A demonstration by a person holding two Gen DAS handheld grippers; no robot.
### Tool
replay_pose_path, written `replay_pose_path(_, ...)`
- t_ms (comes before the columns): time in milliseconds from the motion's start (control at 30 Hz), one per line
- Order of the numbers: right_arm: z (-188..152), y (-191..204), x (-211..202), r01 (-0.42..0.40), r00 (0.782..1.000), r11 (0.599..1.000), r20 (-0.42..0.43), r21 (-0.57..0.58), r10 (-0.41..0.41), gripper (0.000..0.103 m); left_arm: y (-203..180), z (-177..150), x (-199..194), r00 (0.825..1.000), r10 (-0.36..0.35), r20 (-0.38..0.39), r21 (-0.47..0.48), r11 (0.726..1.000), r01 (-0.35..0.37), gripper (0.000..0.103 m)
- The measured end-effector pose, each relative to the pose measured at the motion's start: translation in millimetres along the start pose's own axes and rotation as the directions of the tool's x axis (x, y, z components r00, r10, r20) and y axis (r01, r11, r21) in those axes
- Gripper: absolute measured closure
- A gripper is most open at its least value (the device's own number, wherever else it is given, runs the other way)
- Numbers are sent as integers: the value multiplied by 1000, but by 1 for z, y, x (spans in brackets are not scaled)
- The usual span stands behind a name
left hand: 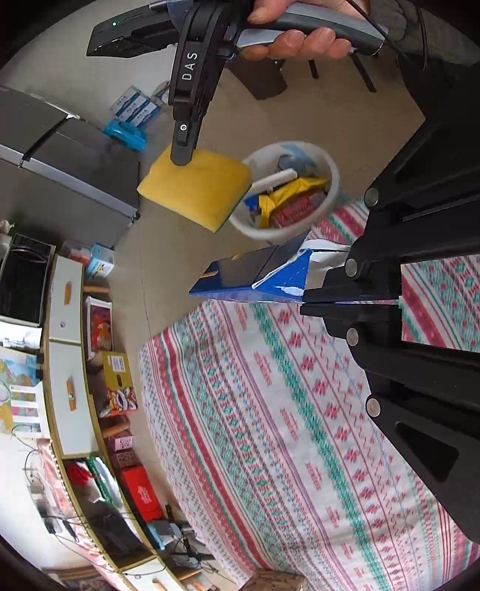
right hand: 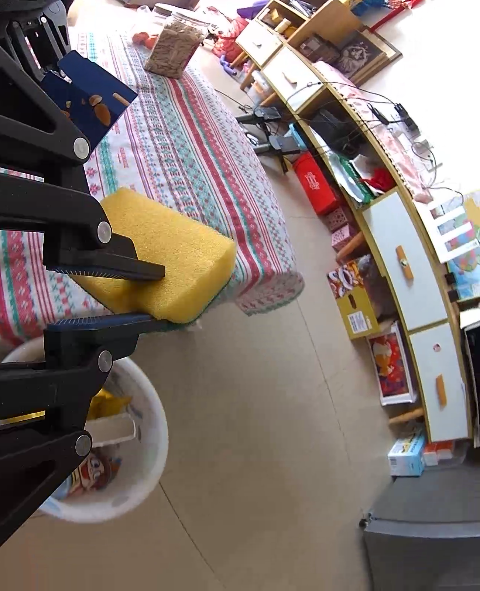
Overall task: Collect trash
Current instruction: 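Carry the tissue box and sponge over the white bin and open both tools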
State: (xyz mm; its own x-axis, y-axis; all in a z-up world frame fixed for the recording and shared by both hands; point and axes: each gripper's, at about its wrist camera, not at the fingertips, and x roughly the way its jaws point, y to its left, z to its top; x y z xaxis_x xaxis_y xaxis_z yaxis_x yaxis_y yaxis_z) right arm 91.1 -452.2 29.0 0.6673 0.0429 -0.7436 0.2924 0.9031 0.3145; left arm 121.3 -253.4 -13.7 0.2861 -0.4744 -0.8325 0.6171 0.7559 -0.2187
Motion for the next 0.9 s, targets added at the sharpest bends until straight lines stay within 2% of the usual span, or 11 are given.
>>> replay_pose_path(233,-8,-60,-24,138,990,990,12,23,-139,87,-76,1,46,992,-124,-40,18,992,125,103)
replay_pose_path(400,-14,-87,-27,299,954,954,7,-28,-299,87,-122,5,76,985,-155,-72,49,986,159,103)
replay_pose_path(633,-23,-109,-13,348,935,935,-54,-67,-351,87,-148,5,114,988,-111,-103,77,990,119,103)
replay_pose_path(833,-26,-114,1,393,912,913,-79,-109,-402,87,-146,3,131,993,-56,-106,56,996,62,103)
replay_pose_path(900,-26,-113,3,391,913,913,-79,-116,-401,87,-144,3,134,994,-39,-104,55,997,45,103)
